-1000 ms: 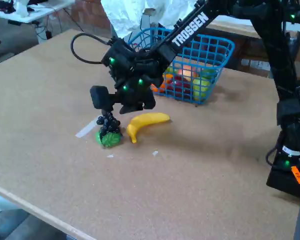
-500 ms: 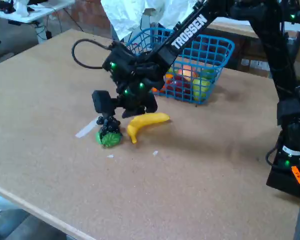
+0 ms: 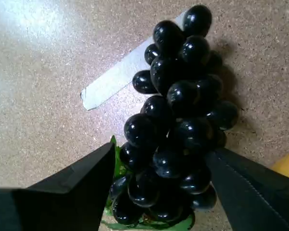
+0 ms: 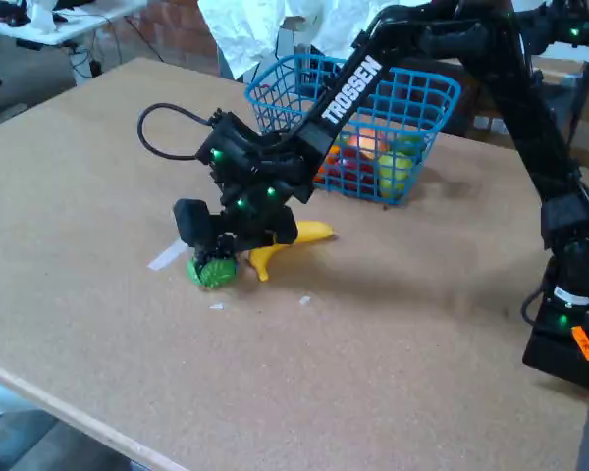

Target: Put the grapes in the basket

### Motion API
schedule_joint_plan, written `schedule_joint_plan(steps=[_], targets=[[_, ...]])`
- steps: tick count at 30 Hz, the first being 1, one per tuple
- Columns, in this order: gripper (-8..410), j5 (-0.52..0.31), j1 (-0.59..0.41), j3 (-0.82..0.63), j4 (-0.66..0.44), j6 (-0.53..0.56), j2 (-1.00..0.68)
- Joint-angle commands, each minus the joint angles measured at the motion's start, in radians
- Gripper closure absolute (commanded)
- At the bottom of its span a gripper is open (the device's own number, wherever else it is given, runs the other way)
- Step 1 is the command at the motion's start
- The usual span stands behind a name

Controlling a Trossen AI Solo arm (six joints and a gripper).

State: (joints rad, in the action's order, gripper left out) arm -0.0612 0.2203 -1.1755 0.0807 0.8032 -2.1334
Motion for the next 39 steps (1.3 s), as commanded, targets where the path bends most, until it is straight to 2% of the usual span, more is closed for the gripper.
schedule_joint_plan(steps=[1, 9, 11, 18, 22, 28, 34, 39], targets=[[216, 0.0, 0.001, -0.001, 0.008, 0.005, 0.0], [408, -0.002, 0.002, -0.001, 0.008, 0.003, 0.0], [398, -0.003, 0.002, -0.001, 0.008, 0.003, 0.0], [402, -0.01, 0.002, -0.007, 0.015, -0.032, 0.025], [402, -0.01, 0.002, -0.035, 0.014, -0.105, 0.069], [402, -0.03, 0.002, -0.098, 0.002, -0.265, 0.149], [402, -0.074, 0.002, -0.17, -0.032, -0.52, 0.204], [402, -0.196, 0.001, -0.216, -0.041, -0.654, 0.232]])
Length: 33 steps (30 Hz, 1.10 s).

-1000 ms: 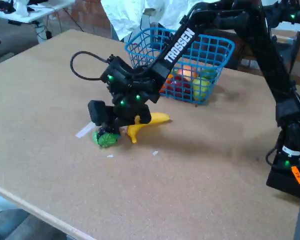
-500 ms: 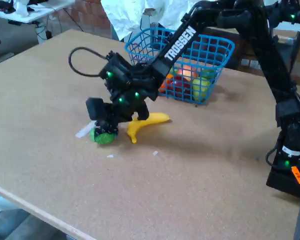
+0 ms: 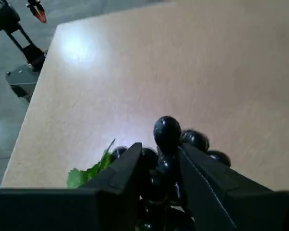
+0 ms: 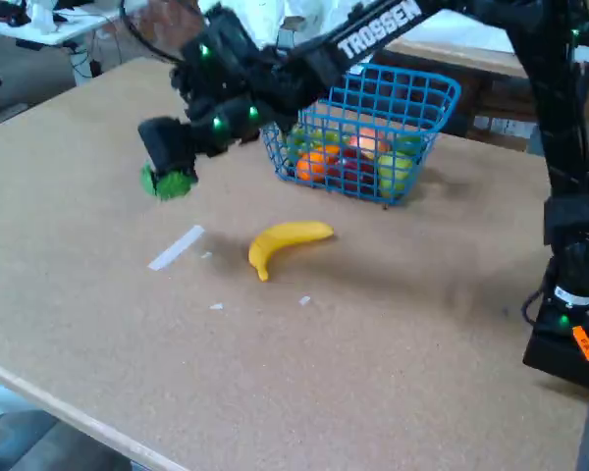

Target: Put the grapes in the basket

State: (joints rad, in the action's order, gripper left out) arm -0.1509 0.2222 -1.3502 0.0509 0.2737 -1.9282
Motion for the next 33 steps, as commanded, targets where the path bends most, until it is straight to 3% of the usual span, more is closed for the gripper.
schedule_joint_plan(steps=[1, 7, 19, 22, 28, 33], targets=[[402, -0.133, -0.001, -0.049, -0.015, -0.152, 0.031], [402, -0.349, -0.009, -0.065, -0.023, -0.304, 0.06], [402, -0.374, -0.045, -0.064, -0.056, -0.24, 0.103], [402, -0.359, -0.045, -0.064, -0.066, -0.19, 0.103], [393, -0.224, -0.048, -0.064, -0.178, -0.094, 0.103], [327, -0.094, -0.05, -0.064, -0.268, 0.007, 0.103]])
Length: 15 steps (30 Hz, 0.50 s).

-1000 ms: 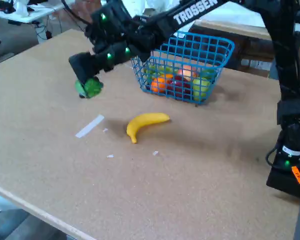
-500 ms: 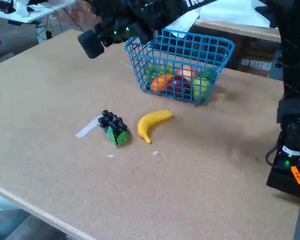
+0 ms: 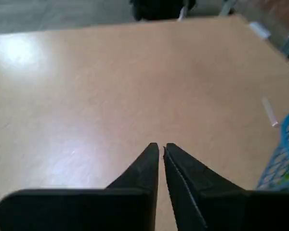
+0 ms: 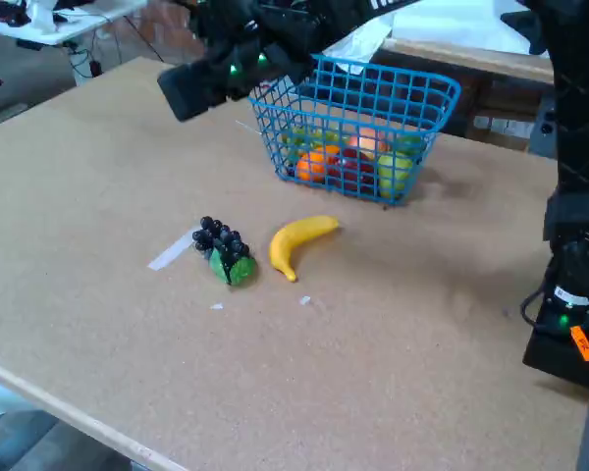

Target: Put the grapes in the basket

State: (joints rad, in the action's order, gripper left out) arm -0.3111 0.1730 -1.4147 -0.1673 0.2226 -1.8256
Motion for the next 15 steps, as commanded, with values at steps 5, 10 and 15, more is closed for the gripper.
schedule_joint_plan(steps=[5, 10, 15], targets=[[226, 0.068, -0.001, 0.0, -0.108, 0.112, 0.0], [148, 0.067, -0.002, 0.001, -0.174, 0.174, -0.05], [124, 0.077, -0.001, 0.001, -0.19, 0.229, -0.158]])
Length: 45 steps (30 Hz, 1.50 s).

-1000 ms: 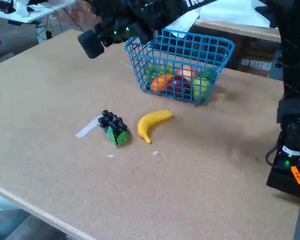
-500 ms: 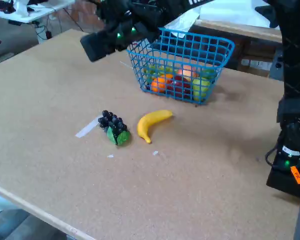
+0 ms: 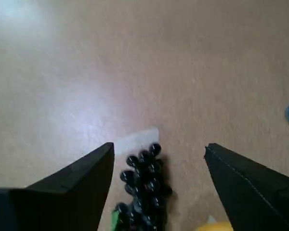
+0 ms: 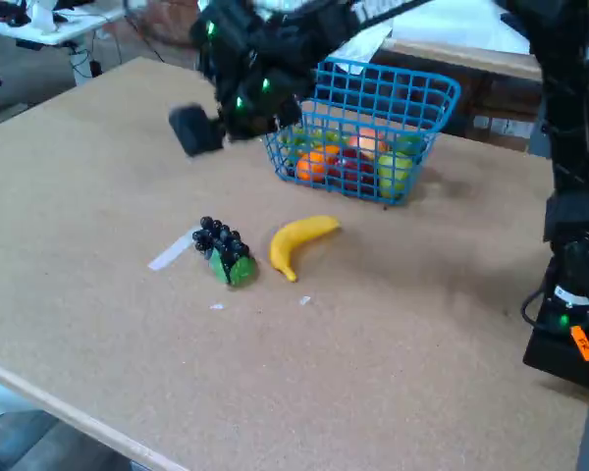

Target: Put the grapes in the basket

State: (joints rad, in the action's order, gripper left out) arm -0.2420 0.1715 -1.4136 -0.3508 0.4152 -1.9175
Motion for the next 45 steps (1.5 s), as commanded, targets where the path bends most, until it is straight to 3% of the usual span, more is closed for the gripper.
schedule_joint_plan(steps=[1, 11, 26, 35, 39, 45], targets=[[124, 0.021, 0.001, 0.0, -0.004, 0.042, -0.087], [124, 0.158, 0.003, 0.0, 0.061, 0.143, -0.244], [125, 0.164, 0.011, 0.001, 0.058, 0.212, -0.282], [128, 0.158, 0.011, 0.024, 0.084, 0.202, -0.314], [182, 0.154, 0.011, 0.025, 0.105, 0.203, -0.311], [370, 0.146, 0.011, 0.025, 0.127, 0.213, -0.313]])
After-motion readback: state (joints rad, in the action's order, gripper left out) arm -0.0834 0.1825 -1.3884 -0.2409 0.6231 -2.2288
